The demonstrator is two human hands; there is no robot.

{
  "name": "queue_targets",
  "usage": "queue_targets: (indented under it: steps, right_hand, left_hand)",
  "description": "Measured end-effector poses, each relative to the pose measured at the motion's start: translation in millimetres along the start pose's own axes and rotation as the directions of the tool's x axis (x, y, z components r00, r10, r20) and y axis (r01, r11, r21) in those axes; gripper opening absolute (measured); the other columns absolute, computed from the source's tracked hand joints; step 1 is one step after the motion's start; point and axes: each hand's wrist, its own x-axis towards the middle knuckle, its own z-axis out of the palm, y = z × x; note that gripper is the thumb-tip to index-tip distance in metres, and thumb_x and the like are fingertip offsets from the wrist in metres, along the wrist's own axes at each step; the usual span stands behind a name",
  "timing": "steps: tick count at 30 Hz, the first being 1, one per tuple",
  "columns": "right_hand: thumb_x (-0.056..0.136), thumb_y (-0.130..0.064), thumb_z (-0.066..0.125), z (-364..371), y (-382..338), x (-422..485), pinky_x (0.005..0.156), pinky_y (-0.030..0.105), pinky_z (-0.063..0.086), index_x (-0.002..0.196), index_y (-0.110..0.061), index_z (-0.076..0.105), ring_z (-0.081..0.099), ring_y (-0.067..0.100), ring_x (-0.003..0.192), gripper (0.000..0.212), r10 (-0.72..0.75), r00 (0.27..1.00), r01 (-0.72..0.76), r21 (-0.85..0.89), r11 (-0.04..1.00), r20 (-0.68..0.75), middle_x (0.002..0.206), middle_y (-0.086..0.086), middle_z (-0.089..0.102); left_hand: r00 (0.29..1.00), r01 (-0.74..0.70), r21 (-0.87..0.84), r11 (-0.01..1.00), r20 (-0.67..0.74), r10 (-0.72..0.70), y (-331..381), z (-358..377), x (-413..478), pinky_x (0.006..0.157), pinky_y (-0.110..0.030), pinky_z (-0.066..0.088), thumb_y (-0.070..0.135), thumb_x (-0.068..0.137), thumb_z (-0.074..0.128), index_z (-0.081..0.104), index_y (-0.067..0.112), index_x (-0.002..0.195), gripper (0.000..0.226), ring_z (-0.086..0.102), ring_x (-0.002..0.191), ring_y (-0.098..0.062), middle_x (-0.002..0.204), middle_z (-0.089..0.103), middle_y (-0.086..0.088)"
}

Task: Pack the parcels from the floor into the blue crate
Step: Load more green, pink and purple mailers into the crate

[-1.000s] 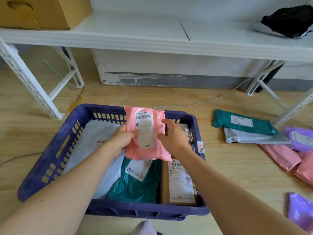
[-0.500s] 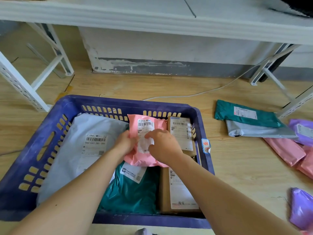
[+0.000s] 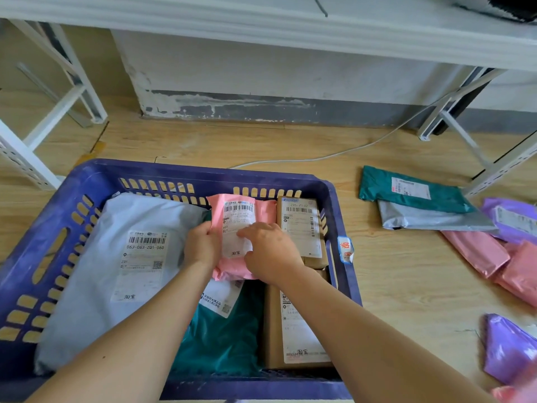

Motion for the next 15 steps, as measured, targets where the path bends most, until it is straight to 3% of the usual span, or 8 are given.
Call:
queue_targets:
  steps: [3, 6, 9, 12, 14, 15]
  right_hand:
    - [0.088, -0.013, 0.051, 0, 1, 0, 0.111, 0.038, 0.031, 0.139, -0.023, 0.042, 0.035, 0.026, 0.132, 0.052, -0.019, 1.0, 0.019, -0.056, 0.998, 0.007, 0.144, 0.004, 0.042]
    - [0.09, -0.019, 0.05, 3, 4, 2, 0.114, 0.039, 0.023, 0.139, -0.024, 0.041, 0.026, 0.024, 0.138, 0.05, -0.033, 0.998, 0.039, -0.132, 0.99, 0.044, 0.149, 0.002, 0.034]
    - [0.091, -0.025, 0.049, 7, 8, 5, 0.117, 0.042, 0.014, 0.141, -0.027, 0.038, 0.021, 0.023, 0.141, 0.05, -0.037, 0.995, 0.055, -0.201, 0.978, 0.092, 0.152, 0.0, 0.031]
    - [0.092, -0.024, 0.048, 12, 8, 9, 0.118, 0.044, 0.007, 0.142, -0.028, 0.035, 0.016, 0.022, 0.143, 0.052, -0.024, 0.995, 0.048, -0.24, 0.969, 0.1, 0.152, -0.002, 0.03]
    - [0.091, -0.026, 0.05, 14, 8, 12, 0.119, 0.046, 0.006, 0.142, -0.027, 0.035, 0.017, 0.022, 0.142, 0.052, -0.021, 0.997, 0.042, -0.274, 0.961, 0.079, 0.149, -0.002, 0.034]
    - [0.091, -0.027, 0.051, 16, 8, 13, 0.119, 0.047, 0.007, 0.14, -0.026, 0.036, 0.018, 0.022, 0.141, 0.052, -0.022, 0.998, 0.04, -0.297, 0.954, 0.064, 0.147, -0.002, 0.036]
  left_hand:
    - [0.998, -0.038, 0.014, 0.999, -0.045, 0.038, 0, 3, -1, 0.071, -0.029, 0.043, 0.006, 0.094, 0.038, 0.066, 0.005, 0.099, 0.028, 0.054, 0.081, -0.026, 0.088, 0.061, -0.009]
    - [0.997, -0.053, 0.066, 0.996, -0.052, 0.056, -4, 4, 0, 0.073, -0.034, 0.045, 0.006, 0.095, 0.038, 0.065, 0.004, 0.098, 0.028, 0.057, 0.083, -0.029, 0.092, 0.064, -0.013]
    - [0.976, -0.171, 0.275, 0.946, -0.087, 0.201, -7, 3, 0, 0.076, -0.037, 0.045, 0.008, 0.095, 0.038, 0.061, 0.01, 0.112, 0.028, 0.058, 0.094, -0.033, 0.102, 0.063, -0.012]
    - [0.87, -0.42, 0.453, 0.787, -0.044, 0.49, -13, -11, -2, 0.091, -0.041, 0.042, 0.006, 0.089, 0.047, 0.045, 0.018, 0.136, 0.049, 0.046, 0.119, -0.029, 0.131, 0.048, -0.009]
    - [0.774, -0.579, 0.514, 0.633, 0.103, 0.625, -16, -22, -2, 0.103, -0.041, 0.04, 0.01, 0.089, 0.05, 0.039, 0.015, 0.141, 0.054, 0.04, 0.128, -0.028, 0.144, 0.04, -0.007]
    - [0.755, -0.622, 0.538, 0.569, 0.218, 0.619, -18, -27, -3, 0.108, -0.039, 0.034, 0.016, 0.092, 0.049, 0.035, 0.015, 0.143, 0.054, 0.036, 0.134, -0.027, 0.15, 0.033, -0.006]
